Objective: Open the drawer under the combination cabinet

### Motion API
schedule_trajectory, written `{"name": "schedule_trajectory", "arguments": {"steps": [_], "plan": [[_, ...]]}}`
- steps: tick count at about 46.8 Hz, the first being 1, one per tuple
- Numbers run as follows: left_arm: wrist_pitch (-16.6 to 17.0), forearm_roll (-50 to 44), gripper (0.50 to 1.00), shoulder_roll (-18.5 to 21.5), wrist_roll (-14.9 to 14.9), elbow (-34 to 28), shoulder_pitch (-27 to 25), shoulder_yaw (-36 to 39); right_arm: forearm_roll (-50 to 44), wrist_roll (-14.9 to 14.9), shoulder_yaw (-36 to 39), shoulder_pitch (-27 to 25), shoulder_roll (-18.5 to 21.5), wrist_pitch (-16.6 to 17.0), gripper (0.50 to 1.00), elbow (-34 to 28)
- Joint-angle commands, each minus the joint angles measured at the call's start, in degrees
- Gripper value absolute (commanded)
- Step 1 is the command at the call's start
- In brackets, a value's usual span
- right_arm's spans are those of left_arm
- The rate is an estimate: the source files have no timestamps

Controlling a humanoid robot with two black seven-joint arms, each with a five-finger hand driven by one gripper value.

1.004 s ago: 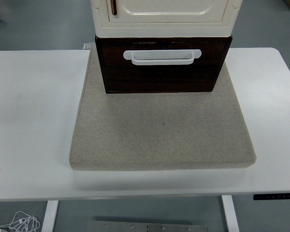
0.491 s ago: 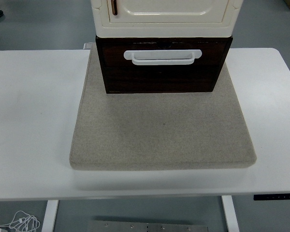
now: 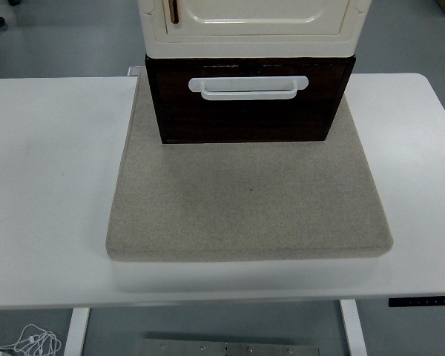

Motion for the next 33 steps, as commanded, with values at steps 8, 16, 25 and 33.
{"name": "schedule_trajectory", "arguments": {"steps": [8,16,25,33], "plan": [[0.10,0.17,1.000,-0.30,0.09,-7.97,-3.57,9.11,0.01,-0.01,-0.07,0.00,0.00,0.00,0.926,0.00],[0.10,0.26,1.000,-0.73,0.18,-10.00,-5.76,16.76,0.01,-0.01,0.01,0.00,0.00,0.00,0.926,0.00],[0.10,4.03,1.000,-1.87,2.11,-11.93,-7.26,22.56,0.01,-0.01,0.01,0.00,0.00,0.00,0.926,0.00],[-0.69,4.03,1.000,-4.51,7.91,-12.63,-8.84,27.31,0.01,-0.01,0.01,0.00,0.00,0.00,0.926,0.00]]}}
